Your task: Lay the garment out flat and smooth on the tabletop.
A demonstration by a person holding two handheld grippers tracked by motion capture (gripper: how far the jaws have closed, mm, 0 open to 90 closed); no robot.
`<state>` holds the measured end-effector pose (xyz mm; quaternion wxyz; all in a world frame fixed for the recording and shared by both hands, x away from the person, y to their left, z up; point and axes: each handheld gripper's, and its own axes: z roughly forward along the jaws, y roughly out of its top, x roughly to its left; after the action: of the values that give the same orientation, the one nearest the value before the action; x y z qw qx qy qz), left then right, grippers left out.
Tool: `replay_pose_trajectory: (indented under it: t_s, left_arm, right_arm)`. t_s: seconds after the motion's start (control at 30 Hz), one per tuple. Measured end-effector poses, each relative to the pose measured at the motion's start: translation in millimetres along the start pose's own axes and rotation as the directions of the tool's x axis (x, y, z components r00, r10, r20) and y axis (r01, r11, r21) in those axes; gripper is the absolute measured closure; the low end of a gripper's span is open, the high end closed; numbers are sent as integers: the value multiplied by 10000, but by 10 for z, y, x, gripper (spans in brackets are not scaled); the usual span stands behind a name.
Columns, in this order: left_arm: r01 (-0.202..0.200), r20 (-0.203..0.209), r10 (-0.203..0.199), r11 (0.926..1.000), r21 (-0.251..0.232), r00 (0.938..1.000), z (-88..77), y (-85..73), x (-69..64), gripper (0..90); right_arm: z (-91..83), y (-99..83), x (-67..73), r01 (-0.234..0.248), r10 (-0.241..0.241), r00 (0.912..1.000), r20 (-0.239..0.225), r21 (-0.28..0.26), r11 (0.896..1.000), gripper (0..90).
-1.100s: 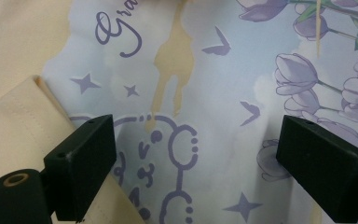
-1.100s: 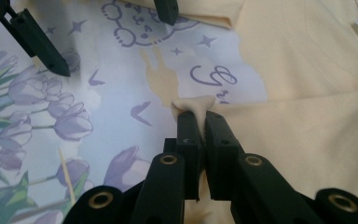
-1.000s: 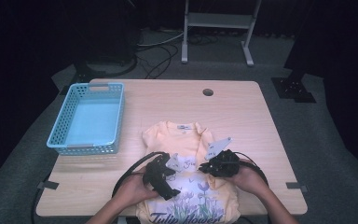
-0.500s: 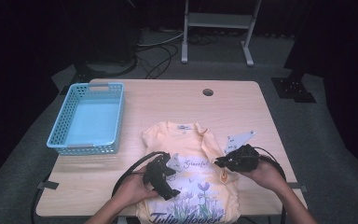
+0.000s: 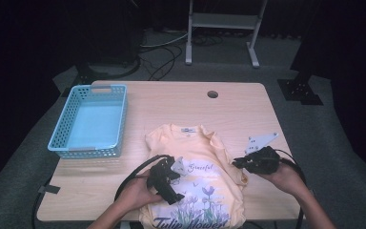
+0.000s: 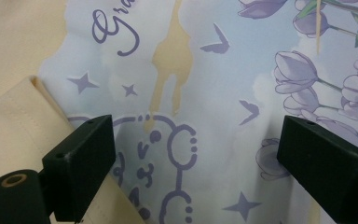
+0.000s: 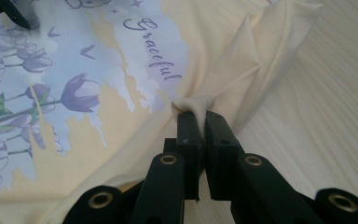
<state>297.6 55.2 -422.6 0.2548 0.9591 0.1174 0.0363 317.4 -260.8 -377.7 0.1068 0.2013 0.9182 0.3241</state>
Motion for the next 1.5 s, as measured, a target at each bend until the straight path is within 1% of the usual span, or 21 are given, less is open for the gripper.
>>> replay_pose_trajectory:
  t_s: [0.23,0.43,0.63,0.77,0.8,0.87,0.97,1.1,1.23,1.3,1.37,1.4,1.5]
  left_arm:
    - [82,-63,-82,10000,-16,9999,5,3,-10,105]
    - [85,-79,-85,10000,20,9999,6,8,-13,103]
    - [87,-76,-87,10000,47,9999,7,12,-12,101]
    - [101,-79,-100,9999,70,9999,8,17,-15,100]
    - [109,-70,-108,9999,86,9999,9,19,-15,101]
    - [154,-78,-154,9998,100,9999,11,24,-18,100]
    - [167,-86,-166,9998,115,9998,12,26,-20,100]
    - [142,-95,-140,9997,183,9999,12,36,-18,100]
    - [149,-86,-148,9997,179,9999,12,35,-18,100]
    - [158,-82,-157,9998,131,9998,12,30,-19,100]
    - [167,-83,-166,9998,82,9998,12,23,-20,100]
    - [137,-77,-136,9999,84,9999,10,21,-18,100]
    - [115,-69,-115,9999,90,9999,9,21,-16,100]
  right_arm:
    - [-81,-146,-91,-295,295,9990,324,5,9996,852]
    - [-143,-322,-181,-747,745,9948,688,2,9972,851]
    - [-162,-514,-272,-1233,1215,9875,1000,116,9923,849]
    - [-159,-633,-346,-1663,1653,9788,1212,-25,9861,849]
    - [-153,-658,-360,-1779,1769,9766,1225,-29,9841,849]
    - [-131,-704,-386,-1872,1853,9745,1263,36,9823,848]
    - [-106,-771,-417,-2006,1992,9720,1248,-8,9797,839]
    - [-124,-799,-401,-1985,1983,9728,1195,-99,9801,767]
    - [-219,-747,-351,-1853,1888,9733,1303,-388,9819,707]
    - [-272,-704,-324,-1755,1807,9745,1329,-504,9832,700]
    - [-310,-656,-290,-1675,1741,9765,1267,-607,9840,686]
    - [-317,-629,-267,-1596,1665,9789,1181,-655,9850,675]
    - [-302,-531,-165,-1226,1285,9859,1070,-605,9906,656]
